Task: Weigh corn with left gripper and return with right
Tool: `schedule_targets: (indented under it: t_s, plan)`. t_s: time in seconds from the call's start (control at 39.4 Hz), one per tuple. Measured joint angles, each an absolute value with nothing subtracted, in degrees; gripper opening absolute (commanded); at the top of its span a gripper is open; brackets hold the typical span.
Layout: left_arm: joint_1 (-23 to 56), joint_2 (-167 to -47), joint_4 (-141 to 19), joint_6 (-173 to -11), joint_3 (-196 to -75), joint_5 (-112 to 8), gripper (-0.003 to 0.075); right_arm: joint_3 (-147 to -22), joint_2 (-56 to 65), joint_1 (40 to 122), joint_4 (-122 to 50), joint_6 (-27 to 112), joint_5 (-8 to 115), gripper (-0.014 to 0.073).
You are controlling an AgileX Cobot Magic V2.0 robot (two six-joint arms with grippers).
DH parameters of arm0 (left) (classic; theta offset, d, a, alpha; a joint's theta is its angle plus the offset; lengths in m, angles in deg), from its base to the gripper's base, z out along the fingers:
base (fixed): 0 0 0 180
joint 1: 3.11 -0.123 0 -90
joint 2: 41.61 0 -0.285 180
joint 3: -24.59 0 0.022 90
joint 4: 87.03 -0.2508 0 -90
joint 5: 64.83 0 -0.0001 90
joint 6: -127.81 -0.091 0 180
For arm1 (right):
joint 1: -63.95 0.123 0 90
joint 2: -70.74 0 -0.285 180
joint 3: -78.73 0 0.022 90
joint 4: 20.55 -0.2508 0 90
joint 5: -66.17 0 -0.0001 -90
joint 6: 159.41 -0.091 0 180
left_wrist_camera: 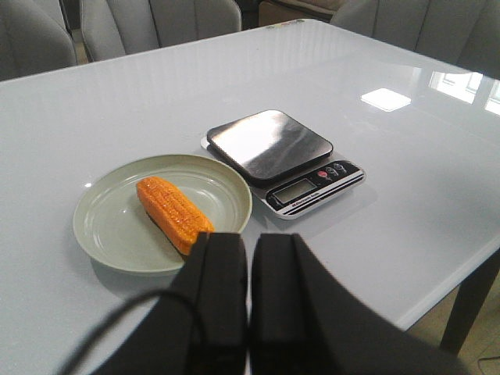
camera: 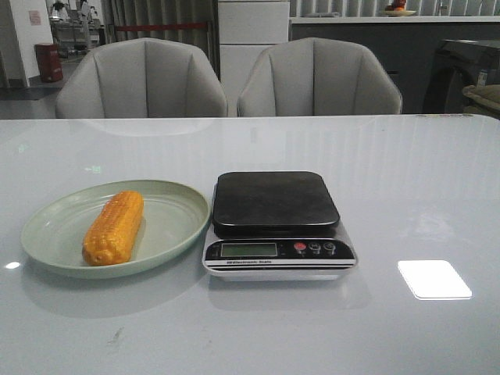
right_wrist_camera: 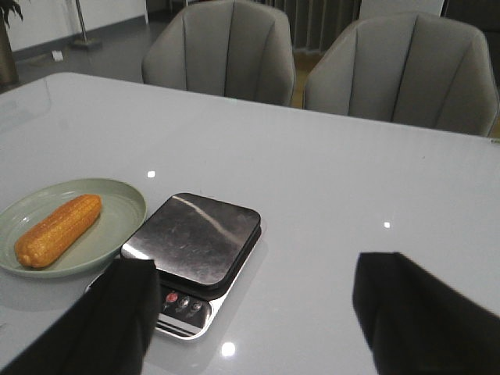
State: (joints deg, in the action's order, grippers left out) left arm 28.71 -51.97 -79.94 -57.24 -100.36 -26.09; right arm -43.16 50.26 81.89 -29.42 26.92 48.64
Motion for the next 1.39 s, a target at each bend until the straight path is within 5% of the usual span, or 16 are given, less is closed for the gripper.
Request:
schedule_targets:
  t_s: [0.2,0.28,0.43,0.56,1.39]
  plan:
    - [28.7,-52.0,-79.9,-57.2,-100.4,-26.1,0.0124,-34.2,58.4,81.9,-29.5,27.0,57.7,0.0605]
    - [28.7,-52.0,-79.9,-57.2,-100.4,-26.1,0.0125,-33.5,58.6,81.9,-29.5,27.0,59.3,0.0541]
    - [28.7,-52.0,-79.9,-57.2,-100.4,-26.1,0.0125,-33.5,58.6,81.9,-29.6,27.0,59.4,0.0108]
    - [28.7,-52.0,-79.9,-57.2,-100.4,-26.1,0.0125,-33.5,58.6,81.9,-29.6,27.0,57.9,0.0207]
    - [24.6,-52.0,-80.7,-57.2,-99.0,-31.1,0.0125,-33.5,58.6,81.9,-29.6,27.1,56.4,0.0207]
